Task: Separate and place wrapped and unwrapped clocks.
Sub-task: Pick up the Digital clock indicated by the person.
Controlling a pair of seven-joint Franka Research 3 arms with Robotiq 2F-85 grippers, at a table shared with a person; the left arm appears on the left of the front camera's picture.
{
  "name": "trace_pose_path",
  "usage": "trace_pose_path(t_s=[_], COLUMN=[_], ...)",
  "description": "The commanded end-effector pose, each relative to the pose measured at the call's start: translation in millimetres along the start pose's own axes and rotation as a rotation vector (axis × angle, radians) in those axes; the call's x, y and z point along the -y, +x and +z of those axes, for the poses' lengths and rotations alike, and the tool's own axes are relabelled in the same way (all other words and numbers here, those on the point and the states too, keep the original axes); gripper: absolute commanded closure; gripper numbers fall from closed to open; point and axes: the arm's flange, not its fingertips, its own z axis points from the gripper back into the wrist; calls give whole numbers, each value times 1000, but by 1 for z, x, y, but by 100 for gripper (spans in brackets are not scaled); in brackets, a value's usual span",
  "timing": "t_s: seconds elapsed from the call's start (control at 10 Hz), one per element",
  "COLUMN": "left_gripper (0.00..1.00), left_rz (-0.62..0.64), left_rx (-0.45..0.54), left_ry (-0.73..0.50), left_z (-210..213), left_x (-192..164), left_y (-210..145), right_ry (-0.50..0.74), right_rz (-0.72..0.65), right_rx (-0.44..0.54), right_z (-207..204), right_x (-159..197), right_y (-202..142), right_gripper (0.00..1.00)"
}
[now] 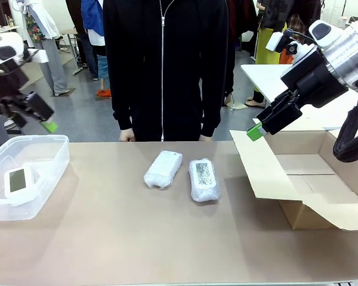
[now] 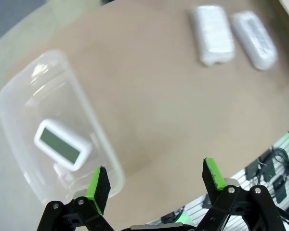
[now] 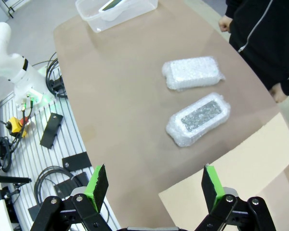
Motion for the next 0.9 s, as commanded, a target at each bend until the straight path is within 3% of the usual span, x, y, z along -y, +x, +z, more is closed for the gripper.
trace_pose_path(t_s=[0.0, 0.3, 0.8], left_gripper=[0, 0, 0], left_rz=[-136, -333, -408], left_rx=[29, 62, 74], left_ry=[-124, -280, -220], left_z=[2, 17, 21], left_x=[17, 48, 51], left_y=[-2, -16, -38], right_ry=[7, 7, 7], right_rz=[-4, -4, -4], right_rx=[-4, -4, -4], right_z=[0, 0, 0], right_x=[0, 0, 0], right_y=[-1, -1, -1], right_gripper=[0, 0, 0])
